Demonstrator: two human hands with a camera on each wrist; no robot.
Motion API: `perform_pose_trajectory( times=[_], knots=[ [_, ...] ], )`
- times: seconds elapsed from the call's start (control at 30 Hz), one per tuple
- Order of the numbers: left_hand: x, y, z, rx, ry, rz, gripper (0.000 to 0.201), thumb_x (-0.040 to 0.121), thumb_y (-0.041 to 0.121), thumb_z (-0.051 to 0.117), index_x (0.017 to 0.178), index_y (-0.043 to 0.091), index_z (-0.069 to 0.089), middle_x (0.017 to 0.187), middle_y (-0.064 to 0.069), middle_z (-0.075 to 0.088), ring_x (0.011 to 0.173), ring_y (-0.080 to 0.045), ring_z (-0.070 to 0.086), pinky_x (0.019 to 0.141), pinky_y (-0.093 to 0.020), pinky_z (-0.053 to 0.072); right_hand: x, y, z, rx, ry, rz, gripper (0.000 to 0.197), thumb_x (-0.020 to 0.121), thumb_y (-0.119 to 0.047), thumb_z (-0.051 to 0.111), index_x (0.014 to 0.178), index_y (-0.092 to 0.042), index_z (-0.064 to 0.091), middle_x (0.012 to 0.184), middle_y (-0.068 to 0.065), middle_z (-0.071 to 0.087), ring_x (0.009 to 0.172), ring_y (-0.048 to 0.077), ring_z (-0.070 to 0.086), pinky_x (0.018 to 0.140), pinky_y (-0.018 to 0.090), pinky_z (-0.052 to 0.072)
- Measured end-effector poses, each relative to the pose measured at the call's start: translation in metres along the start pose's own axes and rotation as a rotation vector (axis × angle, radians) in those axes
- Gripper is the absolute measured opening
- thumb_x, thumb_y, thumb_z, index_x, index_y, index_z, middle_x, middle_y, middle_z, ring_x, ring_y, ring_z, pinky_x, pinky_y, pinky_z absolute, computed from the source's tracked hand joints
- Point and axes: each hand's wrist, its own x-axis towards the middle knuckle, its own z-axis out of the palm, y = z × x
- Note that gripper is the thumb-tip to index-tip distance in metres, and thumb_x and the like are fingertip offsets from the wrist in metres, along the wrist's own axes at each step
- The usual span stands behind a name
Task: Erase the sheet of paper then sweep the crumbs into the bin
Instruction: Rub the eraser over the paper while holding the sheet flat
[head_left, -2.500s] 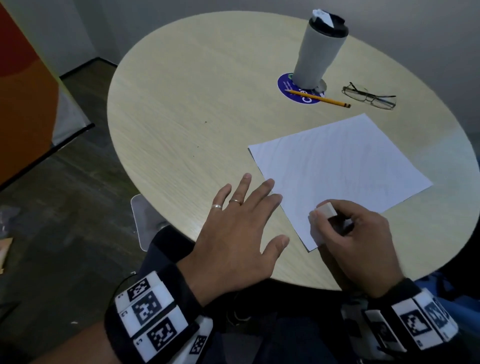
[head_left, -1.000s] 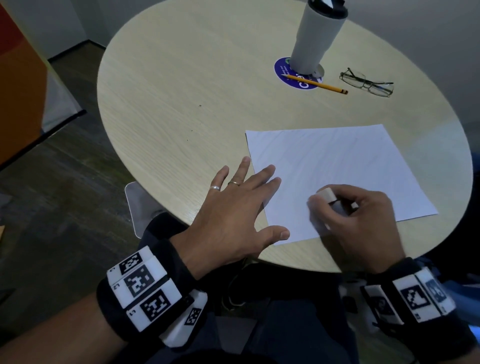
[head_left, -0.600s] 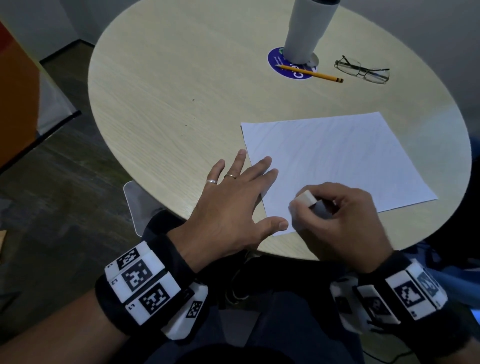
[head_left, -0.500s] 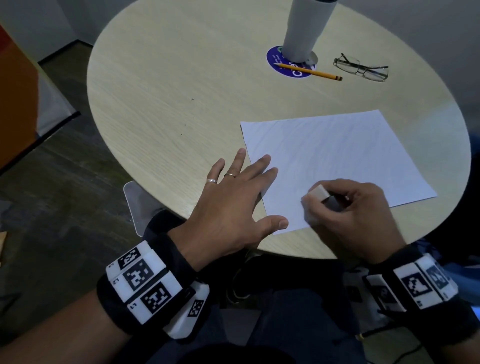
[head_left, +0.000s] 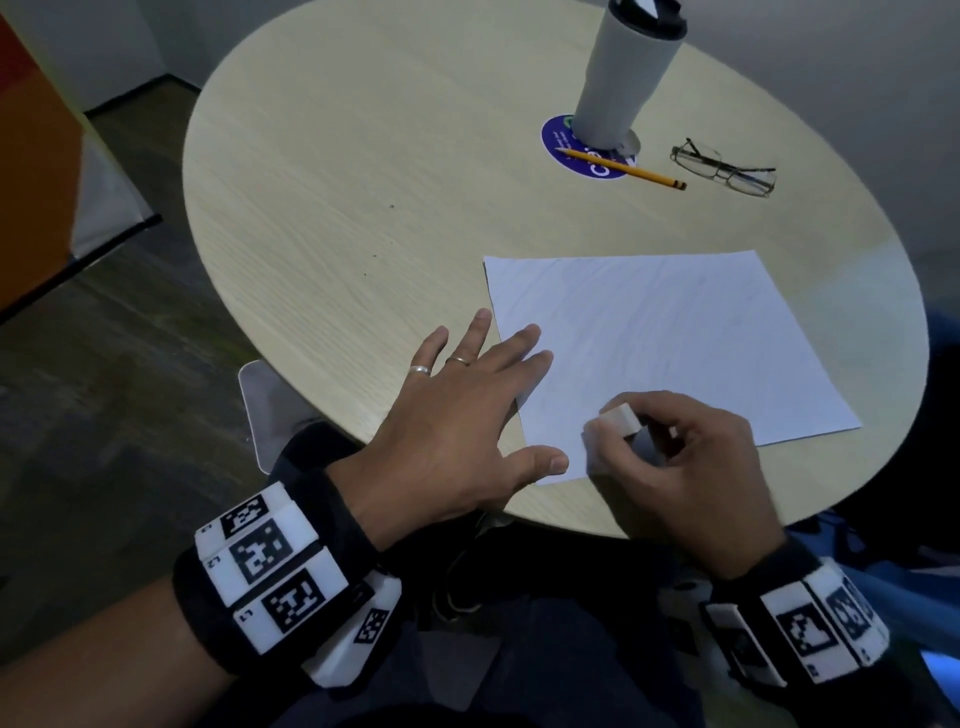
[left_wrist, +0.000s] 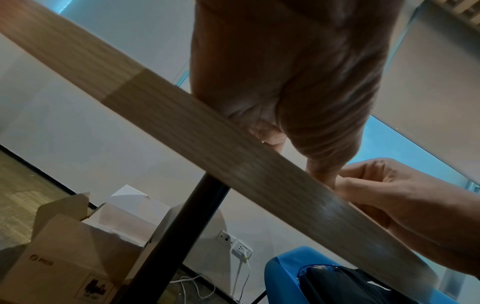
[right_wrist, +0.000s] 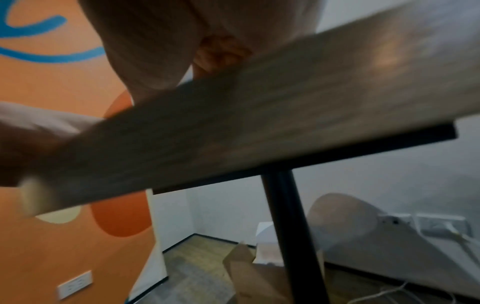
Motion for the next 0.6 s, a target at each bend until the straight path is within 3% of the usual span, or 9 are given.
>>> perform_pose_trajectory(
  times=[0.2, 0.37, 0.47, 0.6],
  knots=[
    [0.0, 0.0, -0.001, -0.003, -0.012, -0.008, 0.092, 0.089, 0.078, 0.056, 0.164, 0.037, 0.023, 0.173, 0.021, -0.003, 0.159, -0.013, -0.02, 0.128, -0.046, -0.012, 0.001, 0.022, -0.024, 0.015, 0.022, 0.111, 0.019, 0.089, -0.015, 0.076, 0.071, -0.014, 0.07, 0.062, 0.0, 0.064, 0.059, 0.022, 0.063, 0.061, 0.043, 0.056],
    [0.0, 0.0, -0.001, 0.0, -0.012, -0.009, 0.092, 0.089, 0.078, 0.056, 0.164, 0.036, 0.022, 0.174, 0.02, -0.003, 0.159, -0.012, -0.019, 0.129, -0.046, -0.011, -0.008, -0.003, -0.006, 0.074, -0.082, 0.014, 0.019, 0.089, -0.012, 0.08, 0.073, -0.014, 0.071, 0.064, 0.0, 0.062, 0.059, 0.02, 0.059, 0.059, 0.035, 0.05],
    [0.0, 0.0, -0.001, -0.009, -0.014, -0.008, 0.092, 0.089, 0.078, 0.057, 0.164, 0.036, 0.024, 0.174, 0.019, -0.002, 0.16, -0.013, -0.019, 0.129, -0.046, -0.011, -0.005, 0.017, -0.022, 0.09, -0.071, 0.092, 0.018, 0.089, -0.012, 0.08, 0.074, -0.01, 0.071, 0.061, 0.002, 0.06, 0.057, 0.025, 0.059, 0.057, 0.038, 0.052],
    [0.0, 0.0, 0.0, -0.005, -0.016, -0.013, 0.092, 0.088, 0.079, 0.056, 0.164, 0.037, 0.023, 0.174, 0.02, -0.002, 0.16, -0.012, -0.019, 0.128, -0.046, -0.012, -0.004, 0.009, -0.02, 0.09, -0.071, 0.061, 0.02, 0.088, -0.009, 0.081, 0.071, -0.012, 0.071, 0.059, -0.005, 0.058, 0.055, 0.012, 0.055, 0.058, 0.029, 0.048]
  ],
)
